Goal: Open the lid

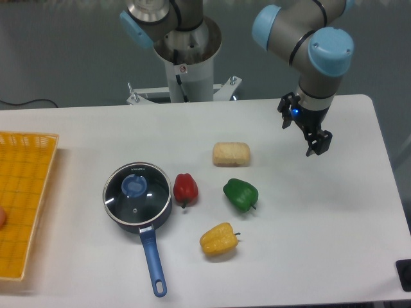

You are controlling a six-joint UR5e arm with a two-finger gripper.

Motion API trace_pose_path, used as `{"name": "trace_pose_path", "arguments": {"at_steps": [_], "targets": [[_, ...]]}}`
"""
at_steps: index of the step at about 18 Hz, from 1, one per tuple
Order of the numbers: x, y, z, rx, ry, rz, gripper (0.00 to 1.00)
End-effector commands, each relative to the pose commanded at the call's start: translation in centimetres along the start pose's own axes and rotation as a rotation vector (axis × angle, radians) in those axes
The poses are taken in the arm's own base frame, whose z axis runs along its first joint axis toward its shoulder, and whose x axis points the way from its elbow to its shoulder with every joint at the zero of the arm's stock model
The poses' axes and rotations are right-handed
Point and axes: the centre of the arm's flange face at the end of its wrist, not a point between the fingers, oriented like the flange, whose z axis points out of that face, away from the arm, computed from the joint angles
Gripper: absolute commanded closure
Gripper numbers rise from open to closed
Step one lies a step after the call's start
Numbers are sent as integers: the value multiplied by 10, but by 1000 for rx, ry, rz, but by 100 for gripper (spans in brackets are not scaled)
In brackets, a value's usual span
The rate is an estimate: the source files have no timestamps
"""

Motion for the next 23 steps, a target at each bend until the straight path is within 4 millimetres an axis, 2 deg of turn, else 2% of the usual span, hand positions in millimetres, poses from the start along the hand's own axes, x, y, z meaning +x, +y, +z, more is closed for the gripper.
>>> {"name": "trace_pose_path", "arguments": {"at_steps": [6,11,14,18,23], "targets": [[2,-7,0,1,3,12,0],[4,-29,-3,1,-2,-7,0],[8,-52,-6,5,-7,-35,0],[17,-99,-9,8,-17,-64,0],[32,-154,-8,11,-19,-15,0]]}}
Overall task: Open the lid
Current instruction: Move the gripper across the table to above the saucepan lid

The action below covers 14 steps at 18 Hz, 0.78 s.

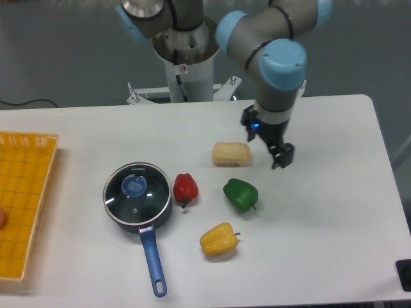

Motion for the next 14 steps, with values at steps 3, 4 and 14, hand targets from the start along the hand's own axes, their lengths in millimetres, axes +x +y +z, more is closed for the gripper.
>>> {"name": "trace_pose_path", "arguments": {"at_steps": [3,4,14], "targets": [[12,-34,-2,5,-4,61,0],[15,-44,-3,7,-5,81,0],[65,-143,3,19,-8,34,0]]}}
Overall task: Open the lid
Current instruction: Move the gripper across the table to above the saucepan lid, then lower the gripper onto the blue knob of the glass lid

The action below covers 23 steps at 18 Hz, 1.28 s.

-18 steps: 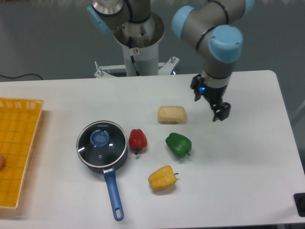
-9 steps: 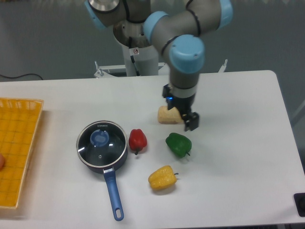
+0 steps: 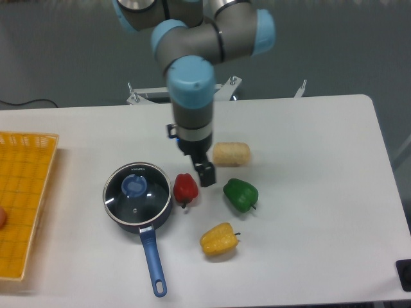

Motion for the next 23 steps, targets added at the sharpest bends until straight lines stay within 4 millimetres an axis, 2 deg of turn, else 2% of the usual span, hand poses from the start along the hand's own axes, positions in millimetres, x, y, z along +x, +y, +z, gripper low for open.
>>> {"name": "trace_pose_path", "arguments": {"at_steps": [2,8,14,18,23], "targets": [[9,-13,-2,-3,-9,-52,0],[36,-30,0,-8,-1,-293,0],[37,-32,2,-8,2,-549,0],[37,-42,6,11,-16,-705,0],[38,-59,25,4,-26,-792,0]]}}
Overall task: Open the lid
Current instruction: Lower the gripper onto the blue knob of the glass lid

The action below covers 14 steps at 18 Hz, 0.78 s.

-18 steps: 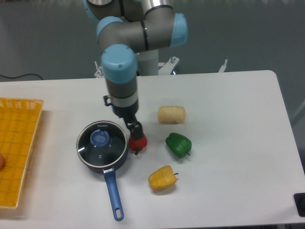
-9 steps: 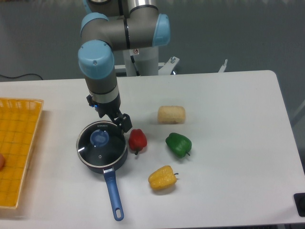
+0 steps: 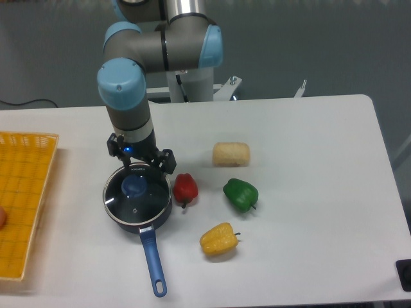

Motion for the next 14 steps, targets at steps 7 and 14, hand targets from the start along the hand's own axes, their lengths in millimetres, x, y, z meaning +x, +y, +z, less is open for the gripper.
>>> {"name": "trace_pose_path", "arguments": {"at_steps": [7,14], "targets": [[7,-11,11,17,-19,-60,0],[15,-15,28,1,-14,-65,0]]}}
